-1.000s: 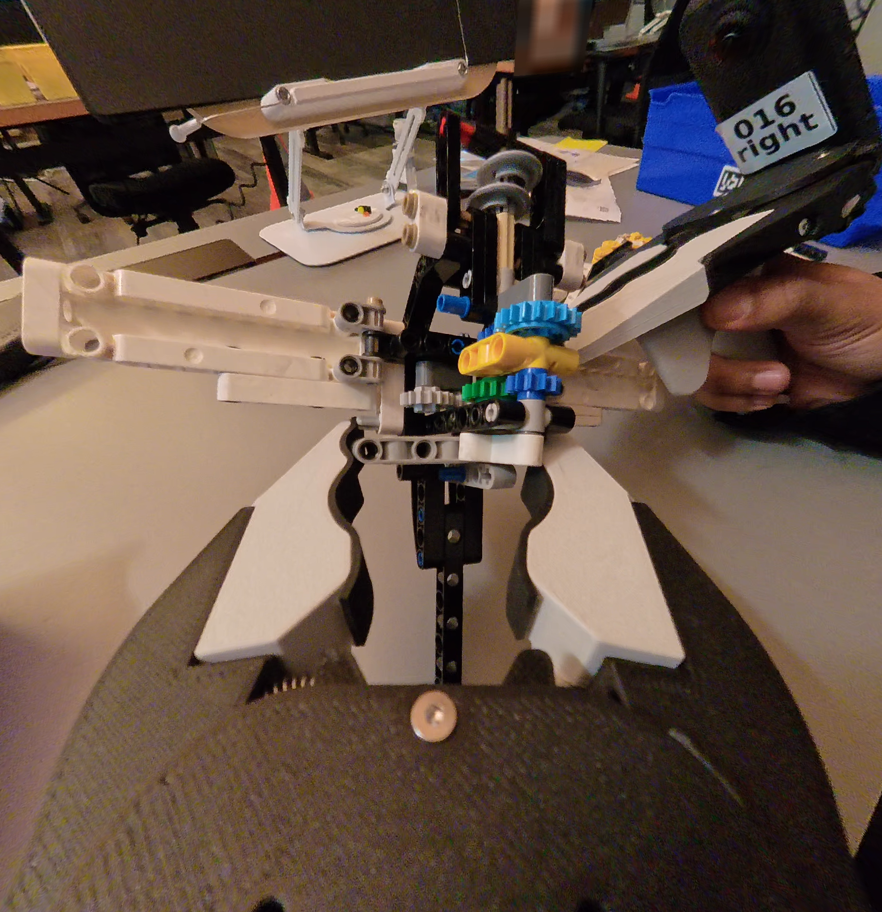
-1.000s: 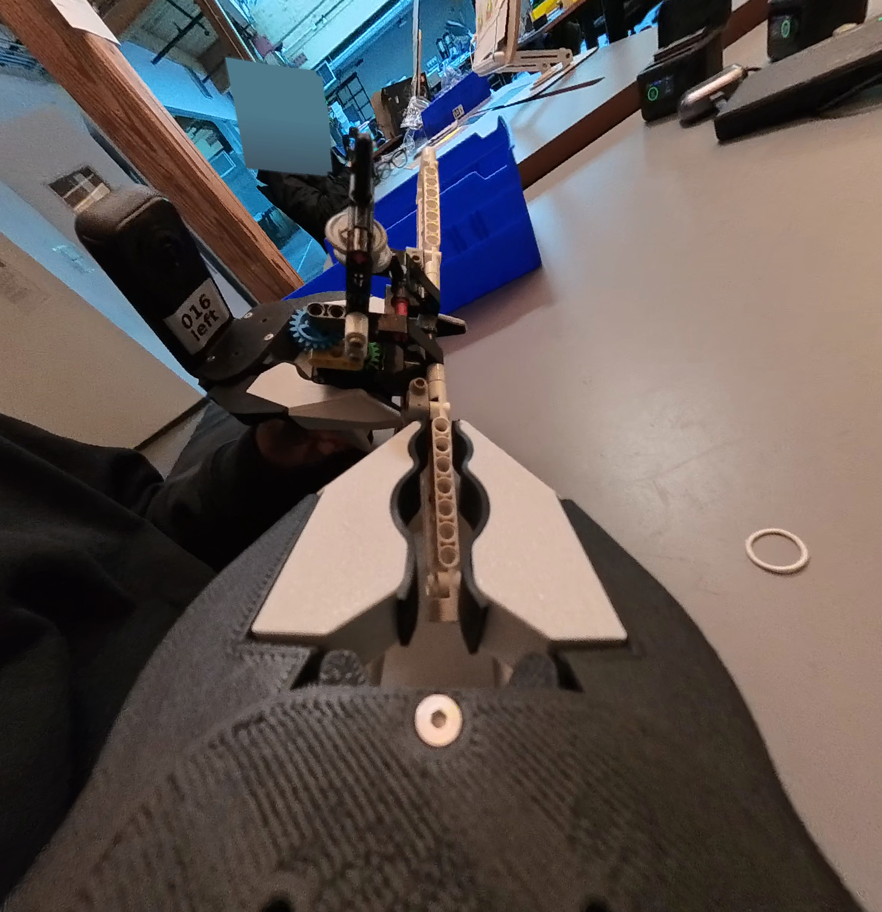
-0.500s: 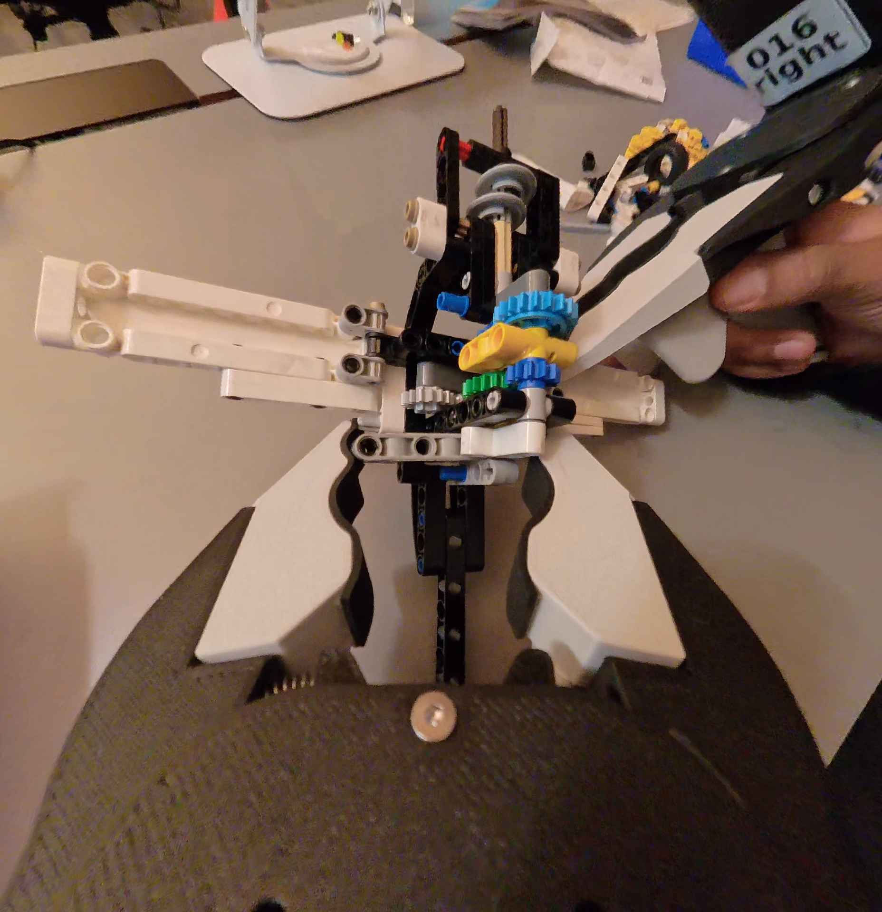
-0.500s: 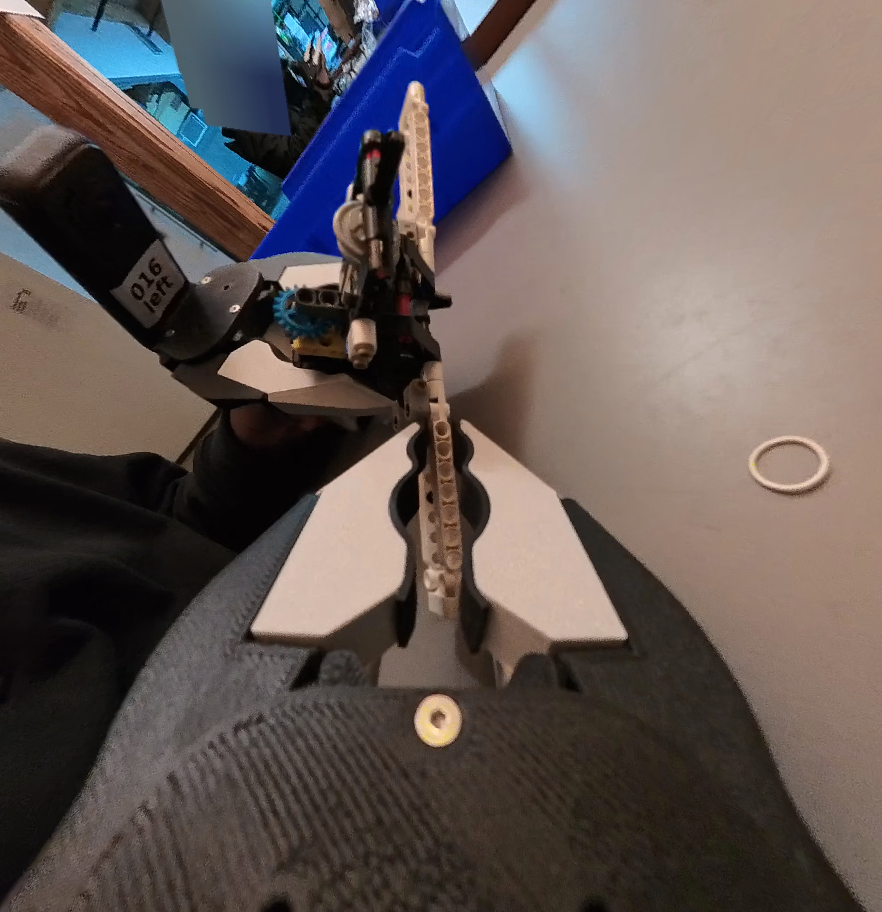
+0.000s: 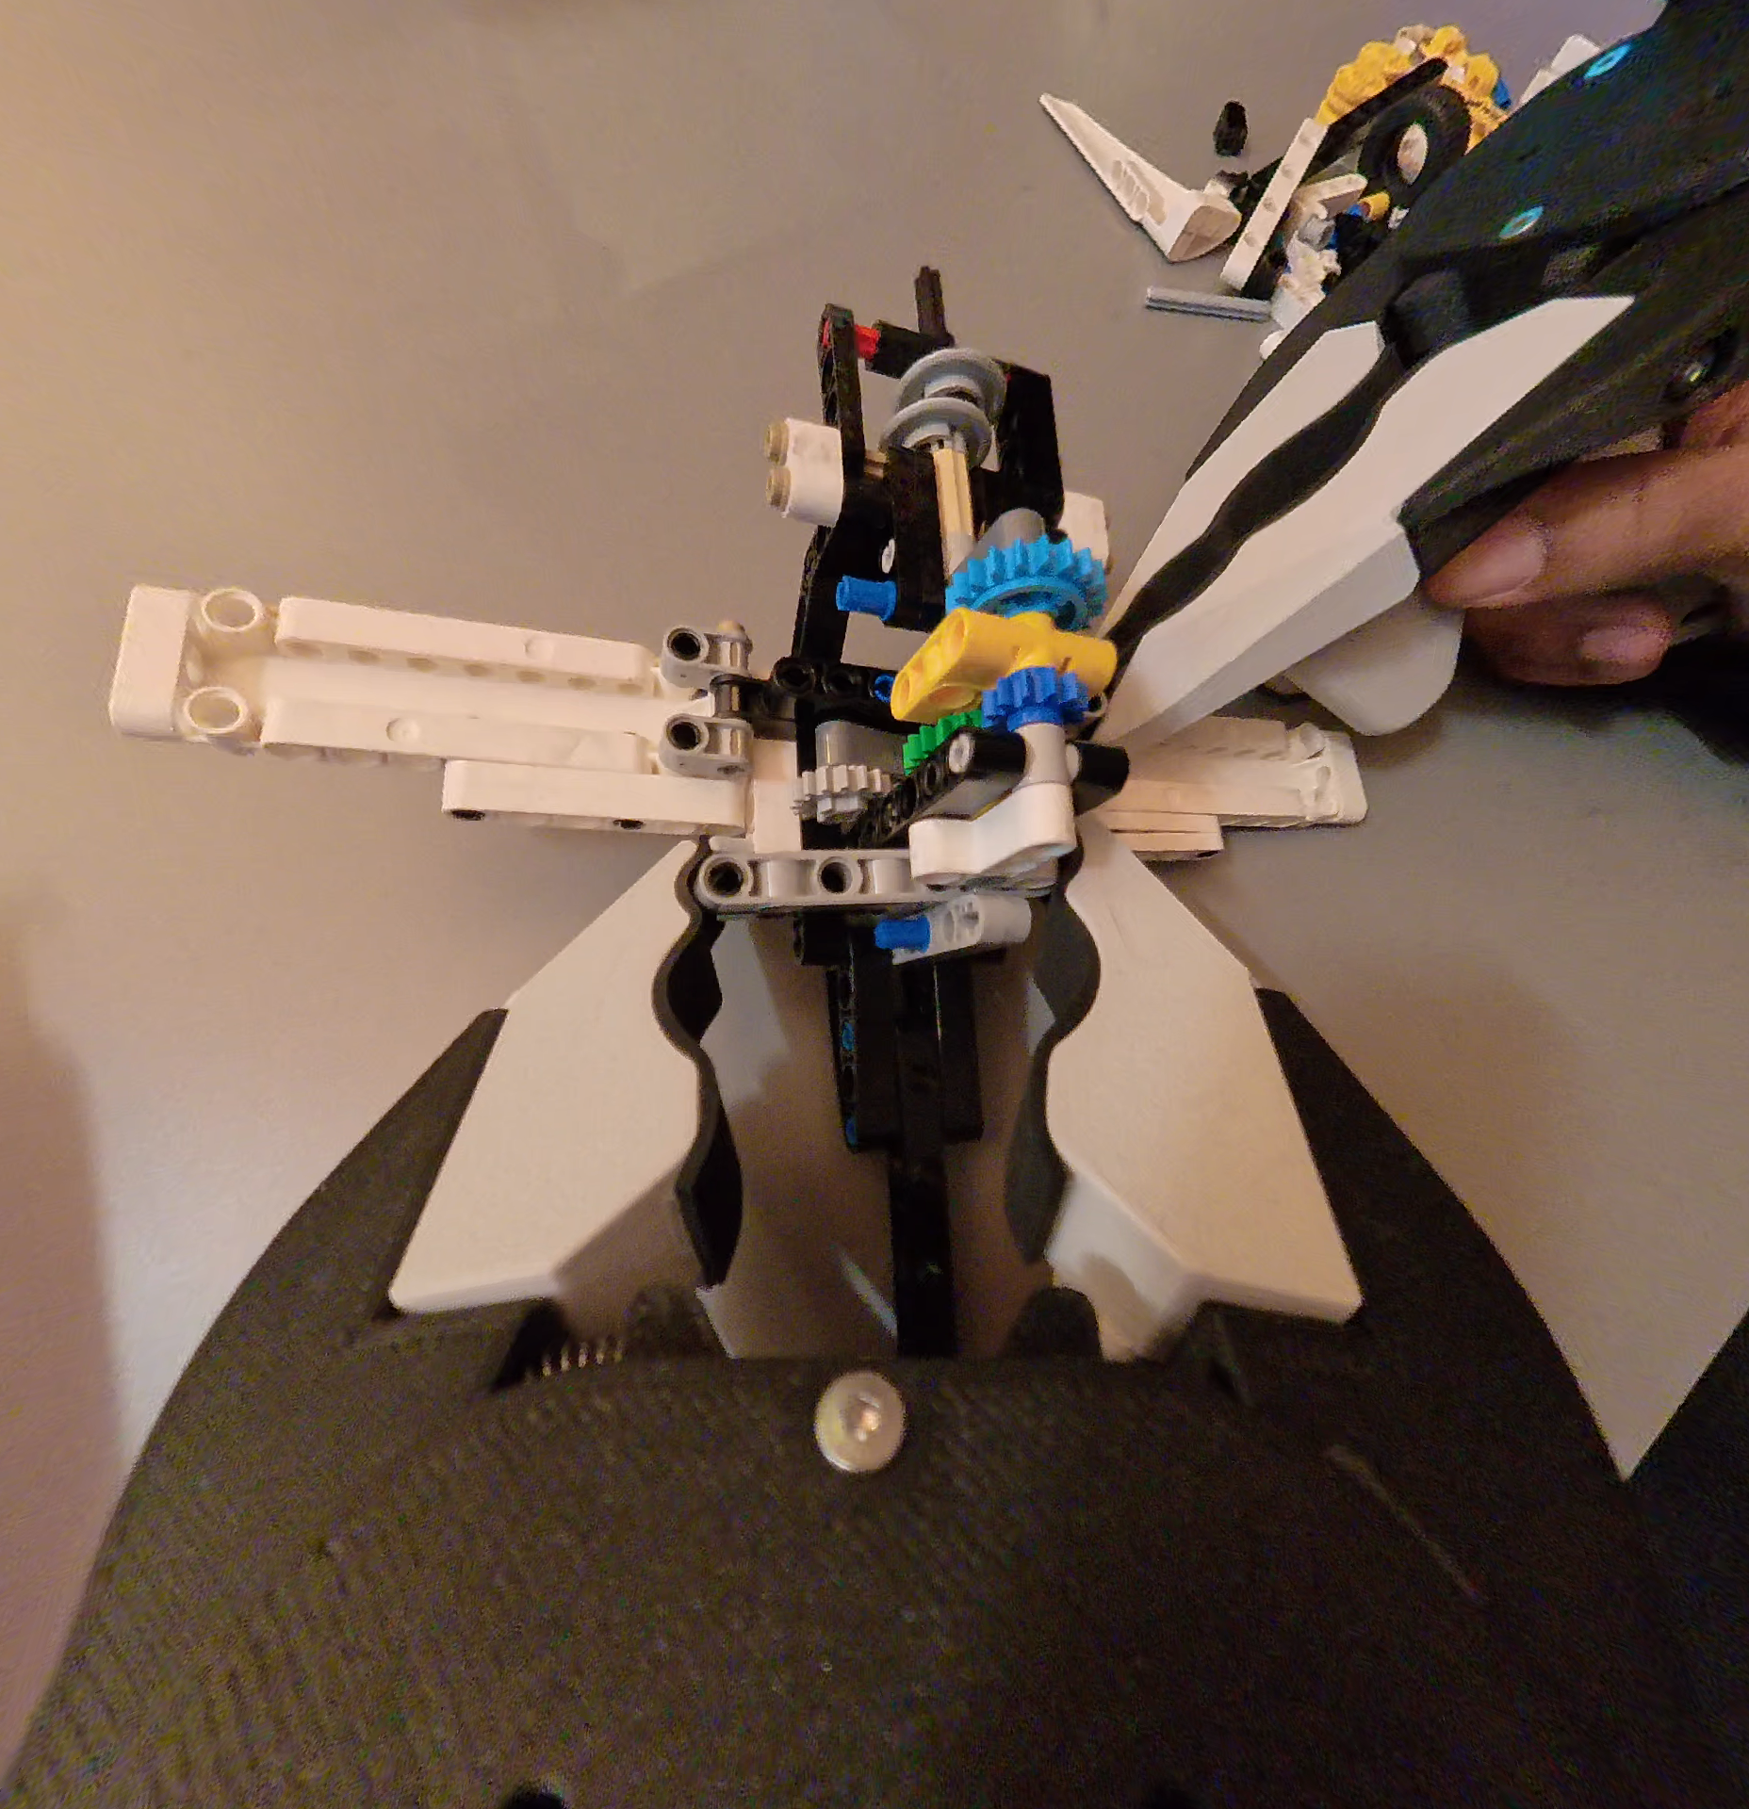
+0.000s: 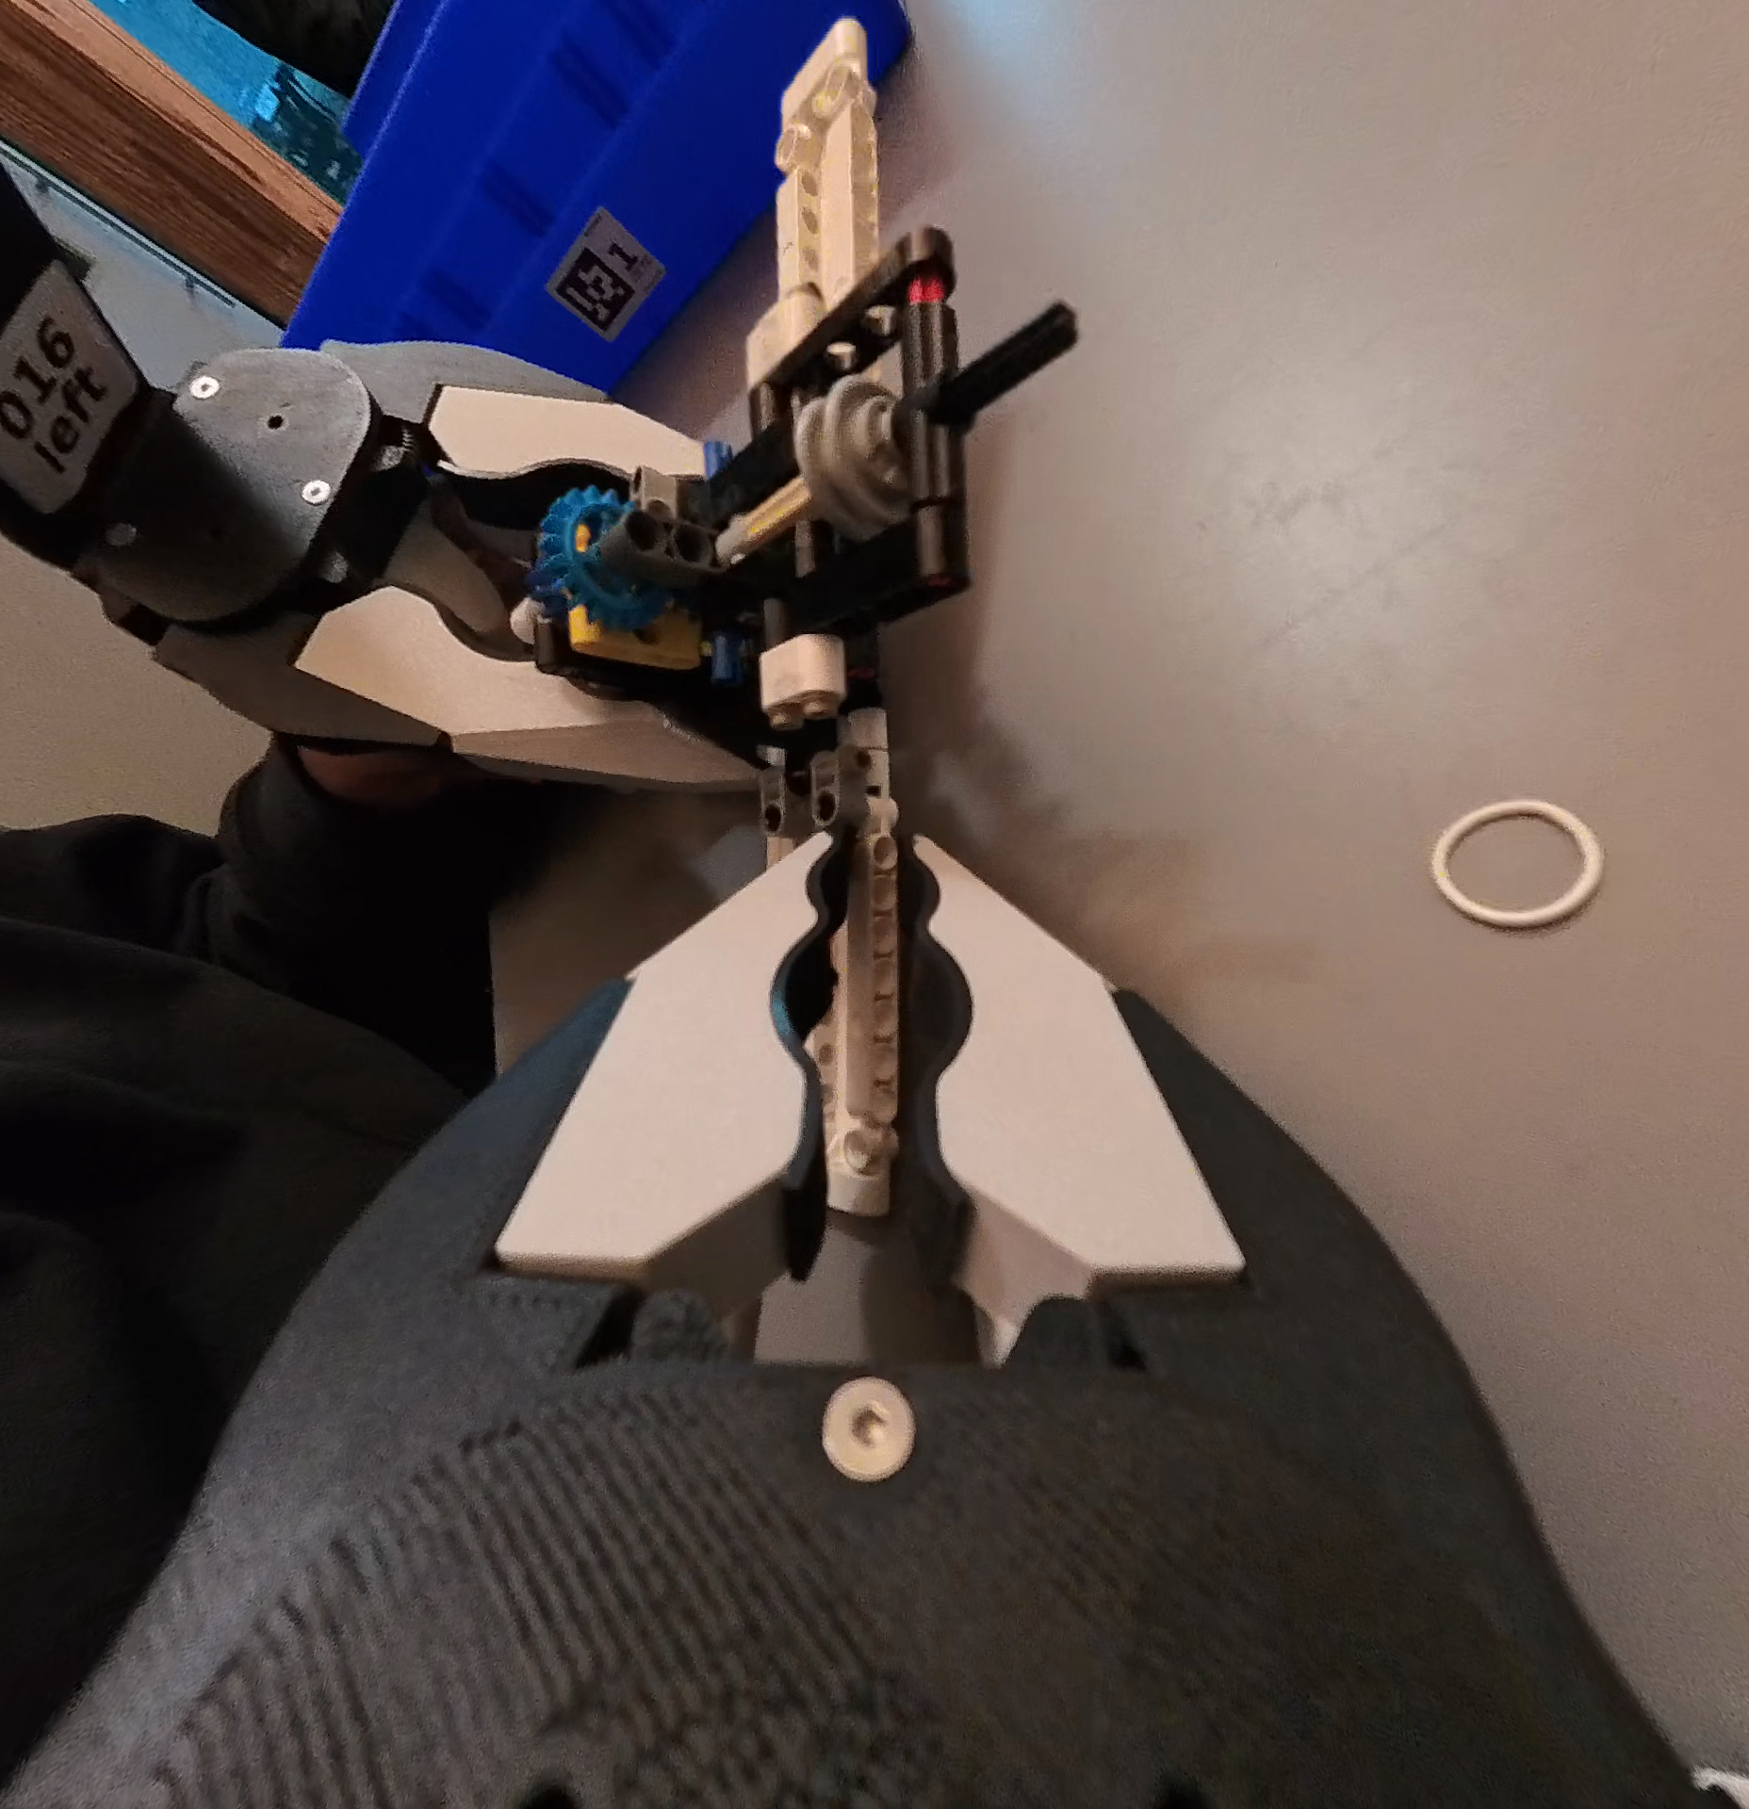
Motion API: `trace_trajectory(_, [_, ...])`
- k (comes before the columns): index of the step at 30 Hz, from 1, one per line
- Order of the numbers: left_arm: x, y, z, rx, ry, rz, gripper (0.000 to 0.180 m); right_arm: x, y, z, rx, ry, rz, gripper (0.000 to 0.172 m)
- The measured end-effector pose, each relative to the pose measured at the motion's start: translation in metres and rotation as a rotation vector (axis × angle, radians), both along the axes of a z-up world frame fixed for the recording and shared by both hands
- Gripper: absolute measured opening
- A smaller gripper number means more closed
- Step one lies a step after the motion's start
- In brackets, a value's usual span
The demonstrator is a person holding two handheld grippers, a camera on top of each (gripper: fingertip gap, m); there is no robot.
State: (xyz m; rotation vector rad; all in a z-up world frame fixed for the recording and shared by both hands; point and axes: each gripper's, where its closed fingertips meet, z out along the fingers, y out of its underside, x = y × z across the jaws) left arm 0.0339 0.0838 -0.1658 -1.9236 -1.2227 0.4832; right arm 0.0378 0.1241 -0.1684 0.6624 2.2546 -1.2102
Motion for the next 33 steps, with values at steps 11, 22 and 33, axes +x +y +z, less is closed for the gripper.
trace_trajectory(11, [0.001, -0.002, -0.004, -0.029, -0.017, 0.010, 0.064, 0.001, -0.001, -0.008, 0.190, 0.129, 0.060, 0.007])
trace_trajectory(22, [-0.003, -0.011, 0.003, 0.042, 0.007, 0.027, 0.065, -0.004, -0.009, 0.001, 0.061, 0.184, 0.009, 0.007])
trace_trajectory(33, [0.004, -0.014, 0.032, 0.001, 0.125, 0.065, 0.068, -0.003, -0.009, -0.008, 0.102, 0.217, -0.027, 0.008])
